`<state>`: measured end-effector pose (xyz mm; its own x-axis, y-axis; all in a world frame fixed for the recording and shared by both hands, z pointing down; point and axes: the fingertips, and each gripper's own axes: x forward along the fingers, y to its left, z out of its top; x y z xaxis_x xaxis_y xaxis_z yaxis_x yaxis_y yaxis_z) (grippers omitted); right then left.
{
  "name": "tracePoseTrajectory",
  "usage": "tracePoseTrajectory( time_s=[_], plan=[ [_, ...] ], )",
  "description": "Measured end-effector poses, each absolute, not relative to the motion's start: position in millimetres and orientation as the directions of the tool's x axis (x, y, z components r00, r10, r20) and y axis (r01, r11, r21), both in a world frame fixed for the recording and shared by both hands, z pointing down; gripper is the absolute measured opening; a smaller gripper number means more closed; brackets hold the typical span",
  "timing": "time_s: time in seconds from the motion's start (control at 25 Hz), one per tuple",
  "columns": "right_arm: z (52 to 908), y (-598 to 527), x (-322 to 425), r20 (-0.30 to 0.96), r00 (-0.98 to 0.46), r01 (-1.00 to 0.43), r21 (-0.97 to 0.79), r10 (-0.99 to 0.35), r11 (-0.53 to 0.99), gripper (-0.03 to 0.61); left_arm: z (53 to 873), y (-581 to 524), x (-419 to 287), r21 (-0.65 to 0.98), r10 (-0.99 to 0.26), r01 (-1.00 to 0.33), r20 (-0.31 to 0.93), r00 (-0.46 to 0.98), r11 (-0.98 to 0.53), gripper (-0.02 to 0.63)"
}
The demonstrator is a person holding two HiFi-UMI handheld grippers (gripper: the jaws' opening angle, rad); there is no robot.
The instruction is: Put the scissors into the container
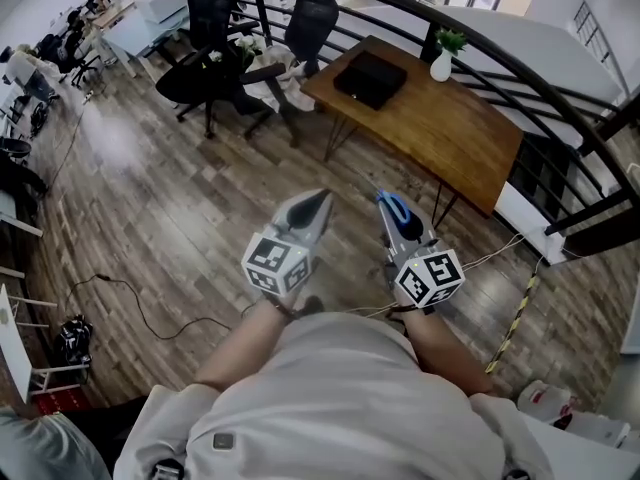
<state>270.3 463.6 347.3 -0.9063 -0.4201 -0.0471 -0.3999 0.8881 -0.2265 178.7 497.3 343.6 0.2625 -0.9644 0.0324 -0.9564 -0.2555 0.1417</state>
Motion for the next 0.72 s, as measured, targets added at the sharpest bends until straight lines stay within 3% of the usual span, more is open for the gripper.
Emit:
tracePoseTrajectory(
  time_s=[0.72],
  plan=[
    [352.5, 453.4, 169.5, -0.020, -0.896, -0.423, -0.258, -0.443, 0.868, 0.057, 358.8, 490.4, 86.2, 0.192, -0.949, -0.936, 0.053, 0.310, -0.295, 0.003]
  ],
)
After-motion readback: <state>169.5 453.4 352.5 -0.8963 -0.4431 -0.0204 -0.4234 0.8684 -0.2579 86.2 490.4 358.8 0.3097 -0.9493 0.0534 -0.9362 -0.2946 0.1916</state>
